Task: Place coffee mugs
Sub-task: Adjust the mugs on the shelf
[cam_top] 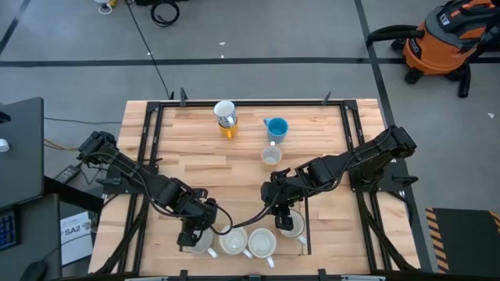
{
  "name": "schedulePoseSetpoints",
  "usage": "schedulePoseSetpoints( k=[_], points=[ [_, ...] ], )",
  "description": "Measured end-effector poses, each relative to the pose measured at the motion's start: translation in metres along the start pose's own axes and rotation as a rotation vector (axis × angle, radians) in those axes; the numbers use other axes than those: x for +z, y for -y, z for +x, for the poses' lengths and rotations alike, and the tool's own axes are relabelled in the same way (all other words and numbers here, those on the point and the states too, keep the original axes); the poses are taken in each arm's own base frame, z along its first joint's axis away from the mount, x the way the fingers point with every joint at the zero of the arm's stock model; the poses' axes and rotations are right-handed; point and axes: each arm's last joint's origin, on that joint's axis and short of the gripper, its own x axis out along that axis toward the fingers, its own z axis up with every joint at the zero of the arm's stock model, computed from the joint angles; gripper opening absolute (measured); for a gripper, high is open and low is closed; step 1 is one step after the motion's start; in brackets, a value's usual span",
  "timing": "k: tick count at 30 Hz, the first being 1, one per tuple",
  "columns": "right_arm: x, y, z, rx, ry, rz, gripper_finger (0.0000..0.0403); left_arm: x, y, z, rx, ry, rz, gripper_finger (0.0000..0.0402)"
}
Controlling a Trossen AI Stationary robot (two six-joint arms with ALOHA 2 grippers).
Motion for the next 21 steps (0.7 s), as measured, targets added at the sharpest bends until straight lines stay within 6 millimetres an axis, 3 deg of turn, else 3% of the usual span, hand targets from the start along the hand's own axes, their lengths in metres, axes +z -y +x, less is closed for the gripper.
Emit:
schedulePoseSetpoints(
  k=[11,21],
  points=[
    [0.000,0.000,0.000,0.000,0.000,0.000,0.0137,-0.001,0.000,0.001,0.005,-0.008,0.048,0.0121],
    [0.000,0.000,0.000,0.000,0.000,0.000,0.0137,0.009,0.006,-0.020,-0.014,0.036,0.090,0.0128]
  ],
)
